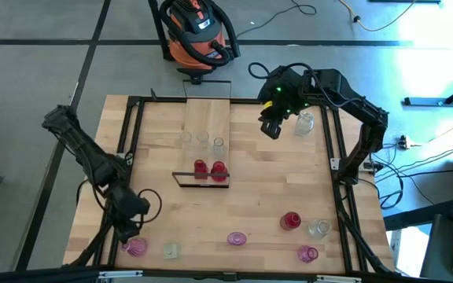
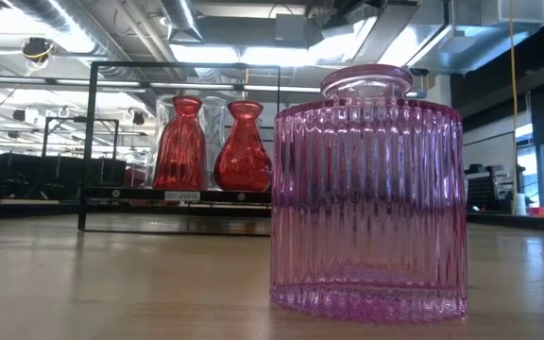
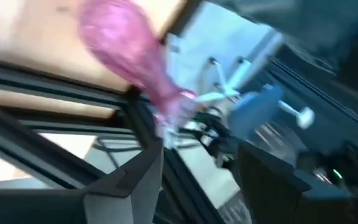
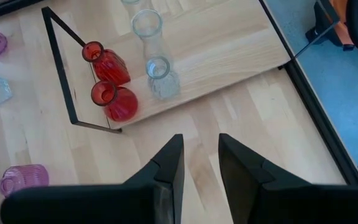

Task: Sort vases onto shelf
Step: Put the purple vase on the shelf

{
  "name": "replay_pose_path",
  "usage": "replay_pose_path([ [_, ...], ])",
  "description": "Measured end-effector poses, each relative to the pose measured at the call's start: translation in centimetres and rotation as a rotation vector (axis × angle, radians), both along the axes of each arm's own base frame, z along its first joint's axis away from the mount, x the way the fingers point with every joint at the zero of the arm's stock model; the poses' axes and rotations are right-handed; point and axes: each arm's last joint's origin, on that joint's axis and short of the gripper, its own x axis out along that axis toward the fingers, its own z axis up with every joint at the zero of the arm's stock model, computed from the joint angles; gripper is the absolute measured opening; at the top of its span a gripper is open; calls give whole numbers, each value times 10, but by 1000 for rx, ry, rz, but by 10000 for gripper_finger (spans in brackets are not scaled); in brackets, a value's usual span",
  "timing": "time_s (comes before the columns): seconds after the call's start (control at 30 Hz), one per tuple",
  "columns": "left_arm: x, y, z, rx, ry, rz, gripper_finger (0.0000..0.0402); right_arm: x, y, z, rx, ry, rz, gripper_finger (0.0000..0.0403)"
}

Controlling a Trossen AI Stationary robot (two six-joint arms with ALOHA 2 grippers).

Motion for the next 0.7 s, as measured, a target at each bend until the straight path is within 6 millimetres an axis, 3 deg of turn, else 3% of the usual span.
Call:
replay_pose_path([
  [0.37,-4,-28,-26,161,49,-51,196,0,0,0,4,-1,2,83],
  [0.7,-6,-34,-33,256,18,-13,196,0,1,0,15,-4,10,83],
])
